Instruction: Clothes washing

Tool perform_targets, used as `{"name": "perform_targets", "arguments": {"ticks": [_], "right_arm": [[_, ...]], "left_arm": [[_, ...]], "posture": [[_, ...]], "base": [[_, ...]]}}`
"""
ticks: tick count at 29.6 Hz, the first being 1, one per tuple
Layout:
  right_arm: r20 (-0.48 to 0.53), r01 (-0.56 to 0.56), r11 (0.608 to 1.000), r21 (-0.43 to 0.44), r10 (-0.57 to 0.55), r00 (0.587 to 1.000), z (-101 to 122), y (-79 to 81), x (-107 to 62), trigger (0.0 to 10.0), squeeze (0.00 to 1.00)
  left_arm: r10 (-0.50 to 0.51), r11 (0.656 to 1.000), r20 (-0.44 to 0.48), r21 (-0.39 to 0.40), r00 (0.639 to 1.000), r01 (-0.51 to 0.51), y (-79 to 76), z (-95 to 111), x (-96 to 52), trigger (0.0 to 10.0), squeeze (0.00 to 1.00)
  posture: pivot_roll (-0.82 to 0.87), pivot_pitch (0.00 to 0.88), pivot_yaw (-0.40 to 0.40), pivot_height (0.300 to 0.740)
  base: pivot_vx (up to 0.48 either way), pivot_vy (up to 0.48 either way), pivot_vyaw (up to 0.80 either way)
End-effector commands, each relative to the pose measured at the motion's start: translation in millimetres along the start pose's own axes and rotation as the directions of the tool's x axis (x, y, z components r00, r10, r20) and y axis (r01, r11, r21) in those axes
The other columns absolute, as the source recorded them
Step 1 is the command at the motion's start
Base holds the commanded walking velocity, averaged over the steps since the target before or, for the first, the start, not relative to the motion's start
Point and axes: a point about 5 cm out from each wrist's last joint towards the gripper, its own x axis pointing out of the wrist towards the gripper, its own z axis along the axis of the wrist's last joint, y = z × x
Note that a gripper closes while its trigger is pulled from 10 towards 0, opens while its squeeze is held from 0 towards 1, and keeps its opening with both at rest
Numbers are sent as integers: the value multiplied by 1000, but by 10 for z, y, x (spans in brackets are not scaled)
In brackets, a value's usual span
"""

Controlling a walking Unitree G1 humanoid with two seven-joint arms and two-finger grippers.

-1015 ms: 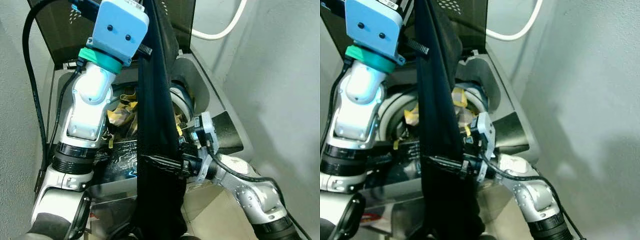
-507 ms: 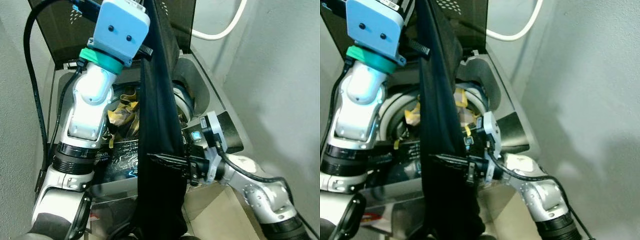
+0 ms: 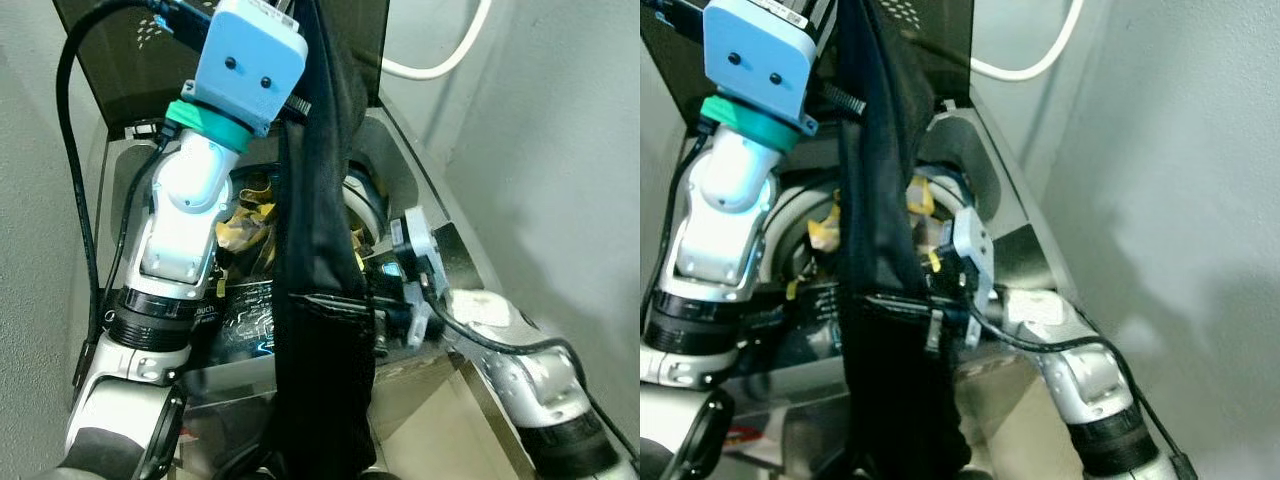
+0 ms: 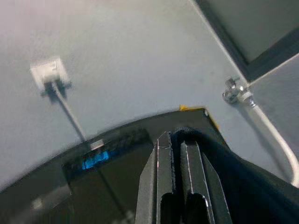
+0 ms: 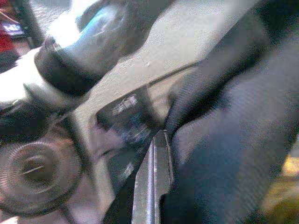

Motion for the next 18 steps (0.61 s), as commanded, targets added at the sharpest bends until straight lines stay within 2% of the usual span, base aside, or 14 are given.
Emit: {"name": "perform_targets", "arguments": {"ticks": [1, 4, 5, 6, 7, 8, 9, 10, 11, 12, 13, 14, 16, 18], "right_arm": [[70, 76, 994, -83, -70, 995, 181, -85, 3, 10000, 0], [149, 164, 977, -134, -144, 978, 353, -169, 69, 10000, 0], [233, 267, 952, -148, -229, 945, 521, -273, 101, 10000, 0], [233, 267, 952, -148, -229, 945, 521, -273, 101, 10000, 0], [317, 377, 916, -133, -321, 892, 687, -389, 104, 10000, 0], [317, 377, 916, -133, -321, 892, 687, -389, 104, 10000, 0], [399, 486, 867, -105, -411, 820, 862, -516, 81, 10000, 0], [399, 486, 867, -105, -411, 820, 862, -516, 81, 10000, 0], [450, 551, 831, -79, -464, 763, 979, -596, 60, 10000, 0], [450, 551, 831, -79, -464, 763, 979, -596, 60, 10000, 0], [517, 613, 787, -60, -501, 694, 1172, -688, 44, 10000, 0], [517, 613, 787, -60, -501, 694, 1172, -688, 44, 10000, 0], [596, 658, 752, -39, -511, 619, 1435, -770, 58, 10000, 0], [596, 658, 752, -39, -511, 619, 1435, -770, 58, 10000, 0]], "left_arm": [[3, 1000, -38, -26, 999, -4, -4, -56, -42, 10000, 0], [2, 997, -83, -73, 997, -8, -28, -119, -84, 10000, 0], [-19, 989, -136, -148, 990, -2, -79, -186, -140, 10000, 0], [-19, 989, -136, -148, 990, -2, -79, -186, -140, 10000, 0], [-61, 965, -192, -260, 979, 9, -154, -245, -206, 10000, 0], [-61, 965, -192, -260, 979, 9, -154, -245, -206, 10000, 0], [-125, 924, -231, -381, 965, 29, -244, -279, -284, 10000, 0], [-125, 924, -231, -381, 965, 29, -244, -279, -284, 10000, 0], [-179, 882, -246, -468, 953, 45, -311, -291, -340, 10000, 0], [-179, 882, -246, -468, 953, 45, -311, -291, -340, 10000, 0], [-296, 820, -229, -559, 927, 123, -411, -284, -446, 10000, 0], [-296, 820, -229, -559, 927, 123, -411, -284, -446, 10000, 0], [-463, 714, -168, -652, 870, 254, -548, -243, -620, 10000, 0], [-463, 714, -168, -652, 870, 254, -548, -243, -620, 10000, 0]], "posture": [[-47, 0, 60, 740], [-45, 0, 57, 740], [-46, 0, 55, 740], [-46, 0, 55, 740], [-47, 0, 55, 740], [-47, 0, 55, 740], [-51, 0, 57, 740], [-51, 0, 57, 740], [-52, 0, 58, 740], [-52, 0, 58, 740], [-55, 0, 61, 740], [-55, 0, 61, 740], [-55, 0, 59, 740], [-55, 0, 59, 740]], "base": [[0, 0, 0], [0, 0, 0], [0, 0, 0], [0, 0, 0], [0, 0, 0], [0, 0, 0], [0, 0, 0], [0, 0, 0], [0, 0, 0], [0, 0, 0], [0, 0, 0], [0, 0, 0], [0, 0, 0], [0, 0, 0]]}}
